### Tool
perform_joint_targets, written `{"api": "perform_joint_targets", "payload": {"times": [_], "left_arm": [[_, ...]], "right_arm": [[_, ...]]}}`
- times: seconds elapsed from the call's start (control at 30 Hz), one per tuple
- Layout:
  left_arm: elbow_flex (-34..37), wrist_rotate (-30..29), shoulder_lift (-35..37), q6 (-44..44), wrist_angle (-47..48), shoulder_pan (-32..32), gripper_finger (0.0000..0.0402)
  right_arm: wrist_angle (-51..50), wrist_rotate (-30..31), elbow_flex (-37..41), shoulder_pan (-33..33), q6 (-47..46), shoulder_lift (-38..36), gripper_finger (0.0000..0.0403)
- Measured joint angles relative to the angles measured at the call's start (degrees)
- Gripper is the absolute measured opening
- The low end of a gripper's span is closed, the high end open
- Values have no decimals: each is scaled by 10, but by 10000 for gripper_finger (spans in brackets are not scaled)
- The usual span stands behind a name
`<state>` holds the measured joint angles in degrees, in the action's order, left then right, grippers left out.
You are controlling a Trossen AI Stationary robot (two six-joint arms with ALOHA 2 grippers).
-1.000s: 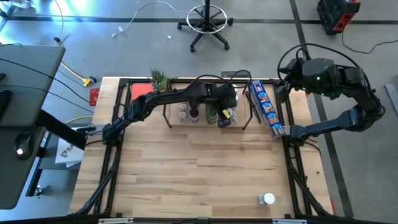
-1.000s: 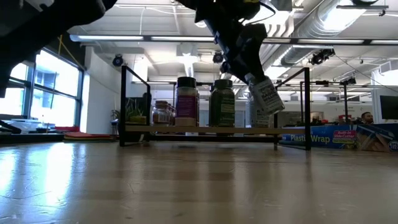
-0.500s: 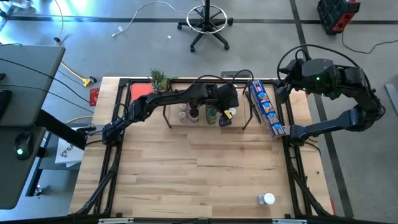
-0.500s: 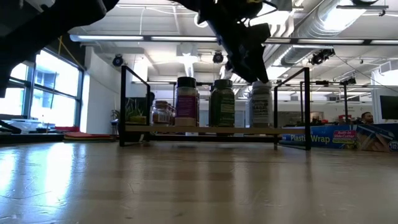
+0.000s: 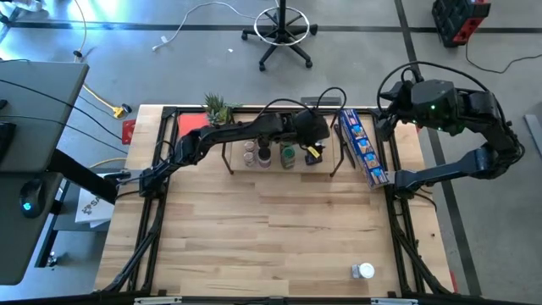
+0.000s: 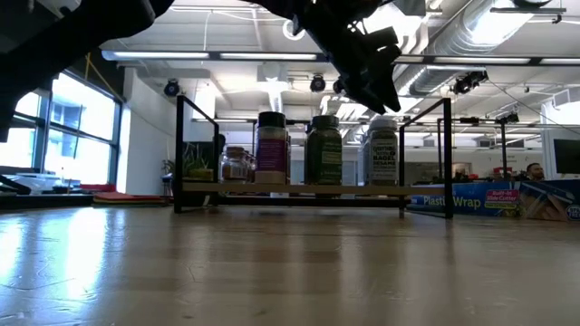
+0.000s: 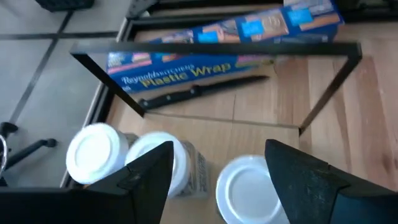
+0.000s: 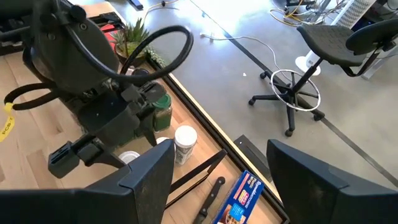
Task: Shelf spices
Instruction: Put the white seasoning bottle aligned with the other green seasoning bottles on the shelf
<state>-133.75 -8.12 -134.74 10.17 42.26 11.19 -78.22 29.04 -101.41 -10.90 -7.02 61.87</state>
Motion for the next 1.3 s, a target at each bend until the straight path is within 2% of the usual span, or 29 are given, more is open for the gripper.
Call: {"api": "perform_joint_targets", "payload": {"times": [0.17, 0.33, 0.47, 0.67, 0.8, 1.1, 1.3], "left_arm": [[1, 1, 10, -5, -6, -2, 249], [-1, 96, 36, -8, 38, -9, 230], [2, 136, 21, -18, 58, -19, 176], [1, 128, 3, 2, 50, -23, 66], [1, 119, -9, 25, 47, -23, 12], [1, 96, -25, 87, 36, -17, 6], [1, 89, -34, 91, 15, -11, 1]], "right_arm": [[0, 0, 0, 0, 0, -1, 249], [0, 0, 0, 0, 0, -3, 249], [0, 11, 0, 0, 0, -3, 249], [0, 12, 0, 0, -3, -3, 249], [0, 12, 0, 0, -6, -3, 249], [0, 12, 0, 0, -10, -2, 249], [0, 12, 0, 0, -11, -2, 249]]}}
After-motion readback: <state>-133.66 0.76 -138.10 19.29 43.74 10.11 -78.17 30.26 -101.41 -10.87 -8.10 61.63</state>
